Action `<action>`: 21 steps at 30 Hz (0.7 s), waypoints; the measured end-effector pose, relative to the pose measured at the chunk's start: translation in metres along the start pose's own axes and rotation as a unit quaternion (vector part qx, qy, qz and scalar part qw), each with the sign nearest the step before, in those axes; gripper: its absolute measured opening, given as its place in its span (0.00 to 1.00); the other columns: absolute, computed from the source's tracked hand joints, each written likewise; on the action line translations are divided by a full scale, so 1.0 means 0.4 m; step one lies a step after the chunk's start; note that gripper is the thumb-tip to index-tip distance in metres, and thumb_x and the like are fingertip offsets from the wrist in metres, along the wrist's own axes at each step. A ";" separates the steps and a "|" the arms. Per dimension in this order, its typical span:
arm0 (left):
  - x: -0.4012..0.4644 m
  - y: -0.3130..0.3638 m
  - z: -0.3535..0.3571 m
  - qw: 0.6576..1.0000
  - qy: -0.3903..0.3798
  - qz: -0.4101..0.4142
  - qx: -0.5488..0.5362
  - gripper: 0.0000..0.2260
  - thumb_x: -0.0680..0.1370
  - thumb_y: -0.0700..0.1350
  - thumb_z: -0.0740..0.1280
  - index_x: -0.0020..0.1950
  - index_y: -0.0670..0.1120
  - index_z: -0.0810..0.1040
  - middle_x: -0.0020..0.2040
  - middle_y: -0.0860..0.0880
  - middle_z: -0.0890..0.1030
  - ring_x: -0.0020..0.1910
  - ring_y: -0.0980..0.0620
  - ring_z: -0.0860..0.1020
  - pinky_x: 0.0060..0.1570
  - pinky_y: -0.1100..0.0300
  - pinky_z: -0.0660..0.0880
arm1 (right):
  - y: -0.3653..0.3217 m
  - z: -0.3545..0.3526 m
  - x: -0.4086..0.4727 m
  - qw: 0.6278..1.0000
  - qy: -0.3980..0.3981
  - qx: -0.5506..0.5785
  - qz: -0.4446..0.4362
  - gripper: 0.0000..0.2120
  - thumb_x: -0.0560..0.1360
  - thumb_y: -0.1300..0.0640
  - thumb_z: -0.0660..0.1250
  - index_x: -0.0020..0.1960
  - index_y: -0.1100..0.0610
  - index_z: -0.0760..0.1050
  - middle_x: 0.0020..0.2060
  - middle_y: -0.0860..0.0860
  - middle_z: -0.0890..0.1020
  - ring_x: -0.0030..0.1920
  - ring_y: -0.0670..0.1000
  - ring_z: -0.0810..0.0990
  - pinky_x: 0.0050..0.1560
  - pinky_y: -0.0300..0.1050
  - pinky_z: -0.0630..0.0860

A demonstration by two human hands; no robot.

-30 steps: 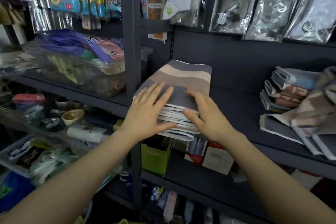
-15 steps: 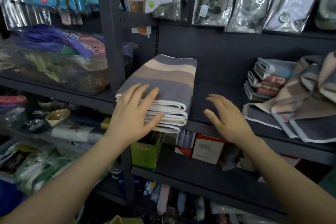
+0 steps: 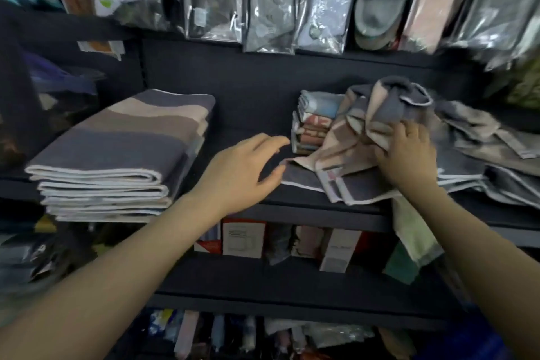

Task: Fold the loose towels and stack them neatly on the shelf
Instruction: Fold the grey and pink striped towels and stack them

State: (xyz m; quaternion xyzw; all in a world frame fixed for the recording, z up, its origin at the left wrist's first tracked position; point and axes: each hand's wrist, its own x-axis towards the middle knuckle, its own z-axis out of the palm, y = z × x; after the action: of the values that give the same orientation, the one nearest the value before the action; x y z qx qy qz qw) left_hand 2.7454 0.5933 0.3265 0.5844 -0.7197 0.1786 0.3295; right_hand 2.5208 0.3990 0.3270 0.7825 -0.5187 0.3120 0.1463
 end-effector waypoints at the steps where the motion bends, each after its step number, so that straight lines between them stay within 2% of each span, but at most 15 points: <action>1: 0.016 0.015 0.023 1.000 0.000 -0.001 -0.004 0.18 0.77 0.46 0.64 0.66 0.45 0.71 0.56 0.47 0.77 0.52 0.48 0.77 0.42 0.51 0.76 | 0.029 0.004 0.015 0.999 -0.032 -0.005 0.013 0.24 0.72 0.51 0.67 0.61 0.65 0.67 0.61 0.65 0.71 0.61 0.65 0.68 0.54 0.60 0.69; 4: 0.063 0.053 0.087 1.000 -0.005 -0.015 -0.016 0.18 0.77 0.47 0.63 0.67 0.47 0.70 0.56 0.50 0.76 0.52 0.51 0.76 0.40 0.56 0.74 | 0.078 0.018 0.052 0.996 -0.080 -0.030 -0.007 0.21 0.74 0.48 0.64 0.59 0.63 0.68 0.58 0.62 0.72 0.58 0.64 0.70 0.49 0.56 0.71; 7: 0.107 0.090 0.141 0.997 -0.013 -0.045 -0.058 0.17 0.77 0.48 0.63 0.65 0.50 0.71 0.54 0.55 0.75 0.50 0.53 0.76 0.41 0.56 0.74 | 0.084 0.007 0.076 0.999 -0.039 0.025 -0.018 0.11 0.77 0.55 0.59 0.53 0.64 0.68 0.52 0.63 0.75 0.52 0.64 0.75 0.39 0.51 0.67; 9: 0.139 0.115 0.165 0.990 -0.013 -0.078 -0.115 0.16 0.77 0.51 0.61 0.64 0.52 0.71 0.52 0.58 0.74 0.48 0.57 0.76 0.44 0.55 0.76 | 0.078 -0.017 0.066 0.995 0.004 0.087 -0.045 0.09 0.78 0.57 0.57 0.52 0.63 0.69 0.48 0.63 0.78 0.46 0.65 0.77 0.36 0.49 0.63; 11: 0.169 0.140 0.184 0.979 -0.002 -0.106 -0.172 0.18 0.76 0.55 0.60 0.65 0.54 0.70 0.51 0.60 0.74 0.48 0.63 0.75 0.46 0.59 0.76 | 0.067 -0.040 0.025 0.982 0.043 0.144 -0.118 0.09 0.78 0.57 0.59 0.50 0.63 0.70 0.42 0.64 0.79 0.40 0.66 0.78 0.34 0.48 0.62; 13: 0.194 0.170 0.207 0.976 0.010 -0.096 -0.197 0.22 0.75 0.58 0.62 0.68 0.57 0.66 0.54 0.62 0.73 0.50 0.66 0.73 0.47 0.67 0.73 | 0.057 -0.054 -0.032 0.966 0.045 0.181 -0.177 0.08 0.76 0.58 0.61 0.47 0.63 0.72 0.38 0.63 0.80 0.36 0.65 0.78 0.32 0.50 0.67; 15: 0.215 0.212 0.242 0.973 -0.003 -0.086 -0.215 0.27 0.72 0.58 0.67 0.69 0.58 0.63 0.57 0.63 0.71 0.53 0.69 0.71 0.49 0.76 0.68 | 0.069 -0.056 -0.073 0.956 0.013 0.227 -0.187 0.06 0.75 0.59 0.63 0.47 0.62 0.74 0.38 0.61 0.81 0.37 0.64 0.78 0.34 0.52 0.71; 16: 0.222 0.227 0.258 0.969 -0.016 -0.092 -0.227 0.27 0.71 0.57 0.69 0.68 0.57 0.64 0.57 0.61 0.72 0.55 0.66 0.71 0.49 0.78 0.67 | 0.075 -0.057 -0.081 0.947 -0.010 0.267 -0.180 0.05 0.75 0.60 0.63 0.48 0.61 0.75 0.39 0.59 0.81 0.40 0.62 0.79 0.36 0.52 0.73; 19: 0.242 0.259 0.298 0.959 -0.026 -0.098 -0.263 0.19 0.72 0.52 0.71 0.61 0.54 0.70 0.54 0.54 0.78 0.54 0.57 0.76 0.50 0.66 0.72 | 0.118 -0.062 -0.082 0.888 -0.095 0.408 -0.192 0.10 0.76 0.64 0.62 0.54 0.60 0.79 0.46 0.55 0.82 0.46 0.50 0.79 0.46 0.41 0.73; 21: 0.255 0.269 0.316 0.963 -0.002 -0.102 -0.249 0.15 0.73 0.47 0.70 0.59 0.49 0.74 0.52 0.52 0.80 0.53 0.54 0.77 0.49 0.61 0.74 | 0.166 -0.063 -0.077 0.877 -0.125 0.400 -0.235 0.15 0.74 0.69 0.61 0.58 0.60 0.77 0.50 0.55 0.81 0.50 0.49 0.76 0.51 0.35 0.70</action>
State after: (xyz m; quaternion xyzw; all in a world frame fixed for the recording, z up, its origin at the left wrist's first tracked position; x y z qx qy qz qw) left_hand 2.5983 0.4656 0.3192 0.5540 -0.6789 -0.0419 0.4800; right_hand 2.4442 0.4074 0.3200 0.9054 -0.1648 0.3494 -0.1762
